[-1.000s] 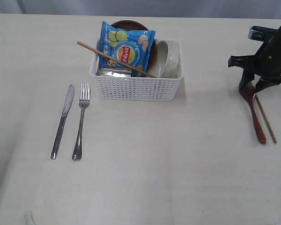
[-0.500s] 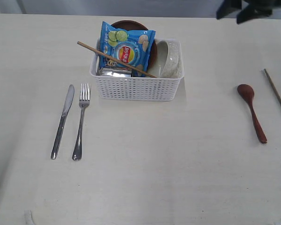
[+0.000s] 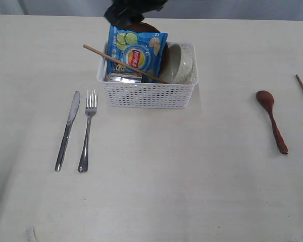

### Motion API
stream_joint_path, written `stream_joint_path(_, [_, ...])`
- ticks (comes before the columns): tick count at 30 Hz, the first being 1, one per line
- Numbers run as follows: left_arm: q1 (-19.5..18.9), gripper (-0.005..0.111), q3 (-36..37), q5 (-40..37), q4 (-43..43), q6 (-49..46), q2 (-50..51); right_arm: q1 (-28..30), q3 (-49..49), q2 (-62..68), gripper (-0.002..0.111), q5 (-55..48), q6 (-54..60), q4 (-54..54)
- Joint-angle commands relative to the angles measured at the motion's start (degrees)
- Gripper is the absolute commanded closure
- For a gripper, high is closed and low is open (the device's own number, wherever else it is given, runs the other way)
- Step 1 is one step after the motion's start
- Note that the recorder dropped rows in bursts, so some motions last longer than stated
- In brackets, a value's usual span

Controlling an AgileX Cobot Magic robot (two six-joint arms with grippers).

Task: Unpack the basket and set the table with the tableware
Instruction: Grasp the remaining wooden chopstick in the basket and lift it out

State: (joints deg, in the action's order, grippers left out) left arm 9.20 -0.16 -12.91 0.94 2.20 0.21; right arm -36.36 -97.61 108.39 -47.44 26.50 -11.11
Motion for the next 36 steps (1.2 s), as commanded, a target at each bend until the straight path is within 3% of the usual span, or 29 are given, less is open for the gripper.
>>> stream_joint_path(1, [0.06, 0.107, 0.16, 0.71, 0.18, -0.02, -0.21, -4.28, -2.6, 5.79, 0.054, 2.65, -4.42, 9.13])
stream_joint_path(18, [0.06, 0.107, 0.16, 0.71, 0.18, -0.02, -0.21, -4.42, -12.38, 23.47, 0.054, 4.04, -8.32, 12.85])
stream_joint_path(21, [0.06, 0.107, 0.16, 0.71, 0.18, -0.02, -0.21, -4.42, -12.98, 24.46, 0.07, 4.04, -8.49, 12.97])
stream_joint_path(25, [0.06, 0.107, 0.16, 0.71, 0.18, -0.02, -0.21, -4.42, -12.98, 24.01, 0.109, 3.82, -8.49, 13.09])
stream_joint_path(36, [0.06, 0.107, 0.16, 0.71, 0.18, -0.02, -0.21, -4.42, -13.09, 8.65, 0.109, 3.16, -7.71, 13.34])
